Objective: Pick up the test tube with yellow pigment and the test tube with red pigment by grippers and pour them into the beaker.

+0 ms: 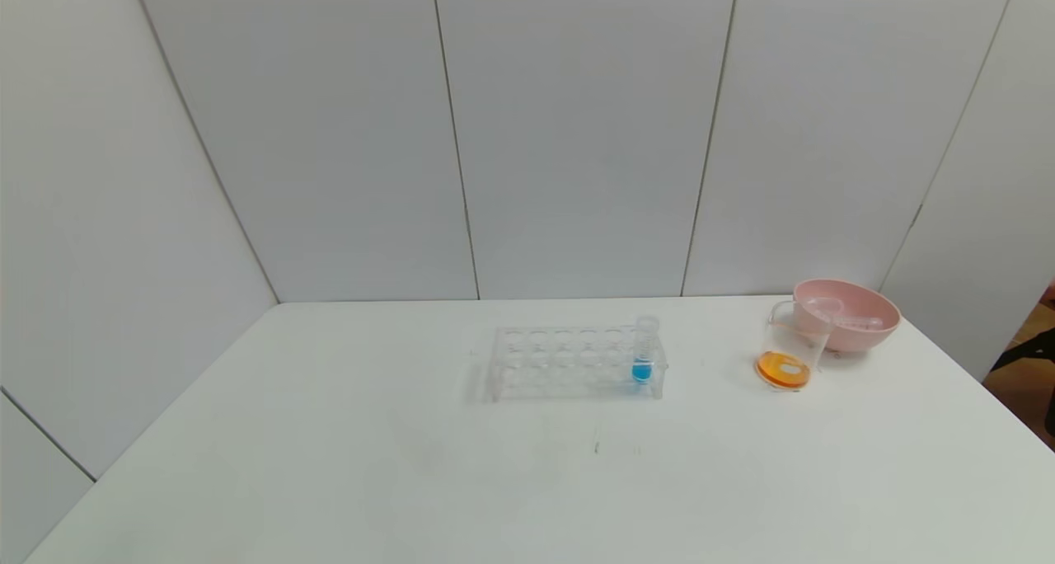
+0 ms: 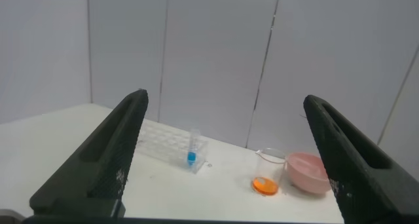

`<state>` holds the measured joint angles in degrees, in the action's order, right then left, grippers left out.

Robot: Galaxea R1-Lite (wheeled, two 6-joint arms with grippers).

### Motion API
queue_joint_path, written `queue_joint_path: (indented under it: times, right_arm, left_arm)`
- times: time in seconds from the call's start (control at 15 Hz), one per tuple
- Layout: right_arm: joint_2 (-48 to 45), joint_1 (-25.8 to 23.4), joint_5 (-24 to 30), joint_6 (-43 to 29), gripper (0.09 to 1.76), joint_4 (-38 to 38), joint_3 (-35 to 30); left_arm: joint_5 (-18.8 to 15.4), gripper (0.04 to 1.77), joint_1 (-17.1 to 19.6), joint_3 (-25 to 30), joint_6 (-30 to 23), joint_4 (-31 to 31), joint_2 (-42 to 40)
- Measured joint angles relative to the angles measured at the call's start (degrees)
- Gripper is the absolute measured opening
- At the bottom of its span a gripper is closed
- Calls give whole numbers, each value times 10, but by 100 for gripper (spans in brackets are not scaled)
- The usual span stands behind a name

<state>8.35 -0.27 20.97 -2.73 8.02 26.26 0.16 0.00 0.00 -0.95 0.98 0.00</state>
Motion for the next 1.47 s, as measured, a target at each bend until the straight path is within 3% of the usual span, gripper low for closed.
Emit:
queue_joint_path:
  times: [0.33,0.73,1.07,1.2,1.47]
  right_arm:
    - [-73,3,-149,90,170,-5,-63]
    - [-83,3,-159,111,171,96,-232]
    - [-84,3,-165,113,171,-27,-262]
    - [-84,3,-191,110,171,-72,-262]
    - [-84,3,-192,95,171,-82,-263]
  left_arm:
    - [0,172,0,0,0,0,0]
    - [0,172,0,0,0,0,0]
    - [0,172,0,0,0,0,0]
    - [0,172,0,0,0,0,0]
    - [0,172,0,0,0,0,0]
